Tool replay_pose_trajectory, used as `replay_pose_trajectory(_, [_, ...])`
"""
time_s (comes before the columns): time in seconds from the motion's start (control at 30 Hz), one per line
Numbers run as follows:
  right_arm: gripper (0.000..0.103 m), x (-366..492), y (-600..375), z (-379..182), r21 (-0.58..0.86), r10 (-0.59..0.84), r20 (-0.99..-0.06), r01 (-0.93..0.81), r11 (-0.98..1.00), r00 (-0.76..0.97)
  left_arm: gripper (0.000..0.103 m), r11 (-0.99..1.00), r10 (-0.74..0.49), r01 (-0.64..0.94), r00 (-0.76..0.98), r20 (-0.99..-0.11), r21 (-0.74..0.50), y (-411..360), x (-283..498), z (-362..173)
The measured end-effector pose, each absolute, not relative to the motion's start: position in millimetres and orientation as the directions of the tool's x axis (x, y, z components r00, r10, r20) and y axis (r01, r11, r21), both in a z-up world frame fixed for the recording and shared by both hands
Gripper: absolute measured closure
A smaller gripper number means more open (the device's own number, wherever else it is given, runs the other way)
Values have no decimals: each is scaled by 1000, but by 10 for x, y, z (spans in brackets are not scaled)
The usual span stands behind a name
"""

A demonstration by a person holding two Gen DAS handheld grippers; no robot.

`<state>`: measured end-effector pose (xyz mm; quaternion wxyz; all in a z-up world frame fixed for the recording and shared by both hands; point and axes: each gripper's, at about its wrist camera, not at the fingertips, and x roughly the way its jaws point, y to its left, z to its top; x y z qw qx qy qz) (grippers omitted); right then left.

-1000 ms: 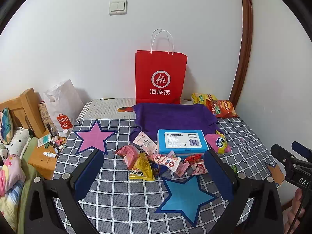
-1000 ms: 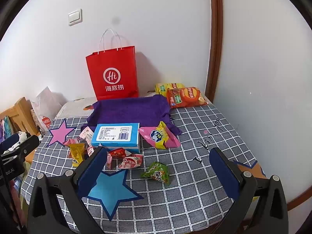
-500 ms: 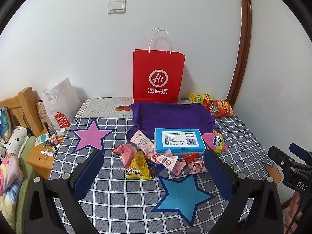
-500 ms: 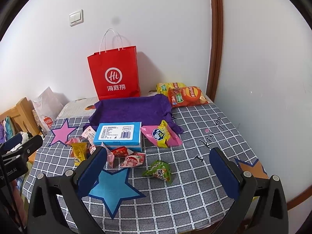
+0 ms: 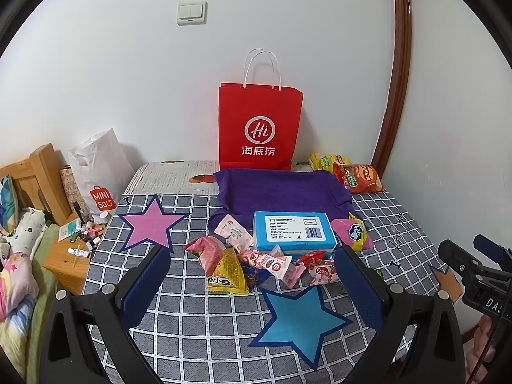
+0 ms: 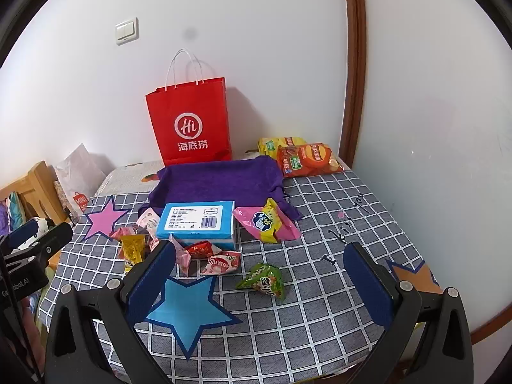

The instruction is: Organize snacks

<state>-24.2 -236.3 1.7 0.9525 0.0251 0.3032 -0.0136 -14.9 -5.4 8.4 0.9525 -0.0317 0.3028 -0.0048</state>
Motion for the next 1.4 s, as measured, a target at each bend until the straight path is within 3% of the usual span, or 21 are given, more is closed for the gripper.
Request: replay_pose_trajectory(1.4, [0,-284,-2405,28,77,-2,-557,54,996,831,0,997,-45,2,821,-569,-75,-83,-156,93])
